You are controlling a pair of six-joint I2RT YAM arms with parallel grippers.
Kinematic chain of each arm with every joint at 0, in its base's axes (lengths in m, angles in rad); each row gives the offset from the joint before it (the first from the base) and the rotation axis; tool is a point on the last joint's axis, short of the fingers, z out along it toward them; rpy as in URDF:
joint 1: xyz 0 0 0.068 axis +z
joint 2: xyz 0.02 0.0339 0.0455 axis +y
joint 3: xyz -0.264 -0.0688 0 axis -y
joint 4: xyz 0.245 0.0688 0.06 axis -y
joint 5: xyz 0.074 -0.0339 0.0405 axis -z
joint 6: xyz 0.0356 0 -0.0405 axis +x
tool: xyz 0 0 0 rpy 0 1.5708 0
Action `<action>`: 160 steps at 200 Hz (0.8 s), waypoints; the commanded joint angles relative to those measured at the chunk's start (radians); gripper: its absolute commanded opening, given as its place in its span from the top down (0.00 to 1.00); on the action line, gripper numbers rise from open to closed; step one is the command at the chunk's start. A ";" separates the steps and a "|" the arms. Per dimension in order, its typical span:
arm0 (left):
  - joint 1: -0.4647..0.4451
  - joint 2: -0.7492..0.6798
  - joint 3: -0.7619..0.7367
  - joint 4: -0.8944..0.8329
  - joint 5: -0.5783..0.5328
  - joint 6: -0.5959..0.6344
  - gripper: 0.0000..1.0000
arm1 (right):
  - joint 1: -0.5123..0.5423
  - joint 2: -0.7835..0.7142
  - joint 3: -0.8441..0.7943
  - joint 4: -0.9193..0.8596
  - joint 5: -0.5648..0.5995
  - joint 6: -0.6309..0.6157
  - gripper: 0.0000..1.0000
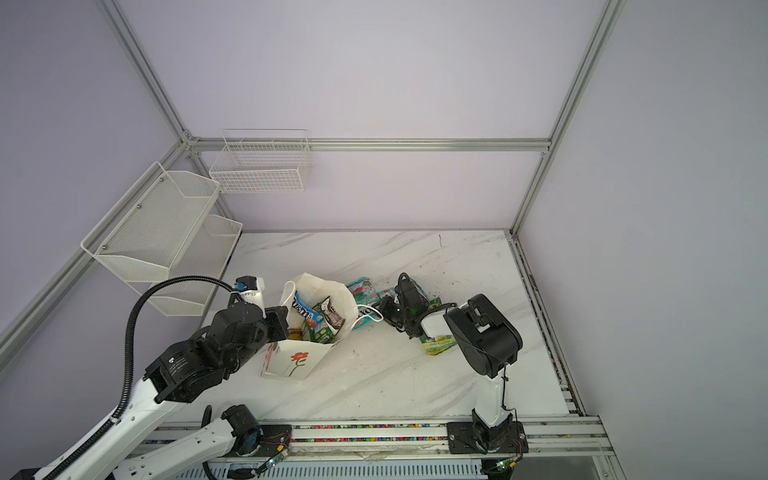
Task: Place the snacks into the paper bag
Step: 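Close the right gripper on the end of the teal Fox's bag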
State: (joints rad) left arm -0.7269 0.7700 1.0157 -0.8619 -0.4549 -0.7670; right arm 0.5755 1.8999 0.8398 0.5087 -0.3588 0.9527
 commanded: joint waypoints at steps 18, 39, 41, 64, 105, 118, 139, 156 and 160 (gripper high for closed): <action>0.006 -0.005 -0.022 0.021 -0.028 0.003 1.00 | -0.008 0.012 -0.010 -0.043 0.027 -0.013 0.79; 0.006 -0.003 -0.022 0.022 -0.029 0.003 1.00 | -0.008 -0.007 -0.008 -0.033 0.015 -0.033 0.89; 0.006 -0.004 -0.022 0.023 -0.028 0.003 1.00 | -0.008 -0.008 -0.008 -0.034 0.014 -0.036 0.90; 0.007 0.001 -0.022 0.026 -0.027 0.003 1.00 | -0.008 -0.046 0.002 -0.067 0.018 -0.065 0.96; 0.007 0.008 -0.022 0.036 -0.019 0.003 1.00 | -0.008 -0.140 0.006 -0.143 0.051 -0.118 1.00; 0.007 0.012 -0.020 0.038 -0.018 0.003 1.00 | -0.008 -0.172 0.008 -0.164 0.060 -0.130 1.00; 0.009 0.014 -0.017 0.042 -0.013 0.003 1.00 | -0.008 -0.227 0.010 -0.197 0.078 -0.150 1.00; 0.008 0.016 -0.017 0.046 -0.009 0.003 1.00 | -0.007 -0.275 0.014 -0.225 0.091 -0.165 1.00; 0.008 0.017 -0.016 0.046 -0.009 0.003 1.00 | -0.006 -0.287 0.015 -0.232 0.094 -0.167 1.00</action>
State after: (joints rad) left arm -0.7265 0.7872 1.0157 -0.8459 -0.4564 -0.7666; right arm 0.5728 1.6897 0.8398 0.3290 -0.3027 0.8227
